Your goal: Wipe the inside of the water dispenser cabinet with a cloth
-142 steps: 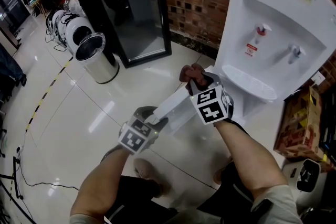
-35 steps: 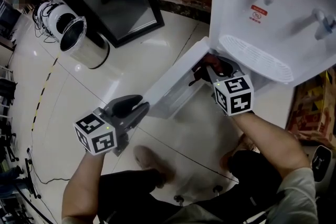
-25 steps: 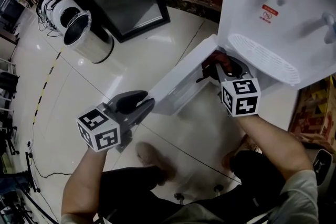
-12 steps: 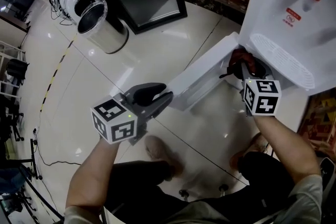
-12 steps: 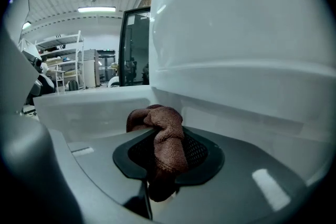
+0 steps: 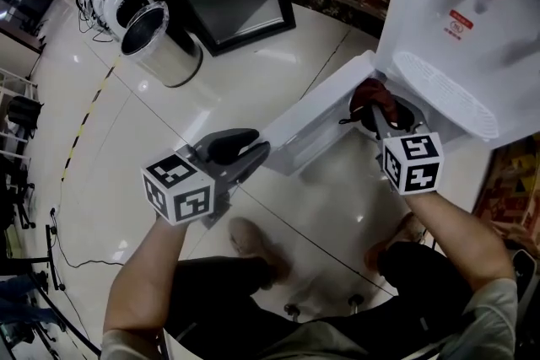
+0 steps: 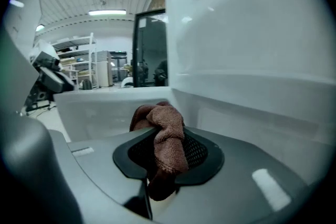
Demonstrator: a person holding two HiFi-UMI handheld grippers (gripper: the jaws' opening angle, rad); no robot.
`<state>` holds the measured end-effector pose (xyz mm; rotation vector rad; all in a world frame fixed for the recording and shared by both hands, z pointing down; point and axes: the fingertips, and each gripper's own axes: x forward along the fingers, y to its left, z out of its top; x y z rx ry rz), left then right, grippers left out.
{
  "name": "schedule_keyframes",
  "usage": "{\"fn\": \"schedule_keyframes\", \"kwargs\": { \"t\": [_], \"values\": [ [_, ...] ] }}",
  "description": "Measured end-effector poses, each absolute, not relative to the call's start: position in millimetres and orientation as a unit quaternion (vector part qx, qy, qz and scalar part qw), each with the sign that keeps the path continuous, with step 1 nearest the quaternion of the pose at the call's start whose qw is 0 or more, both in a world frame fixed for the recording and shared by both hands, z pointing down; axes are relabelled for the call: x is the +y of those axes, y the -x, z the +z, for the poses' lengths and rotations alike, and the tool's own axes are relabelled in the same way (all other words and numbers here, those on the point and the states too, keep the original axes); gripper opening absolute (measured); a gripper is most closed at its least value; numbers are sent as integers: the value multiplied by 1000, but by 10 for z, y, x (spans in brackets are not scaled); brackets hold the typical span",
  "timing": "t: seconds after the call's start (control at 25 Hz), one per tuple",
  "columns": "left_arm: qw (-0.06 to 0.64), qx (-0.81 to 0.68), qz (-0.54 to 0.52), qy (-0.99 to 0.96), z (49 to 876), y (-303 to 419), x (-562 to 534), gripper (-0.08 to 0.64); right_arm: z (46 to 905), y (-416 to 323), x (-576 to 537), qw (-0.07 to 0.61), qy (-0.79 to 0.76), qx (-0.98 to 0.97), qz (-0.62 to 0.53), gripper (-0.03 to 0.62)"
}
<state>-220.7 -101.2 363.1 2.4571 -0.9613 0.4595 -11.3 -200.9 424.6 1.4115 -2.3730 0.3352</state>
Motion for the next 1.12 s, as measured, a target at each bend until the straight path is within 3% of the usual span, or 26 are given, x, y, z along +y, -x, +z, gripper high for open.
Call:
{"fn": "schedule_keyframes", "kwargs": {
  "t": [0.28,0.48,0.68,1.12],
  "values": [
    [224,-377,160,-884,3621,2301,-1124,123,4101,1388,-893,184,-234,-954,23,110],
    [219,-394,152,-880,3608,2355,-1190,123,4392,1987,-618,218,-154,-964,15,110],
    [218,-401,146,-878,3600,2404,-1262,123,4672,2231,-695,249,-149,-957,15,112],
    [227,-387,139,-883,3594,2441,-1314,120,4860,1906,-1390,265,-251,-930,46,110]
  ]
}}
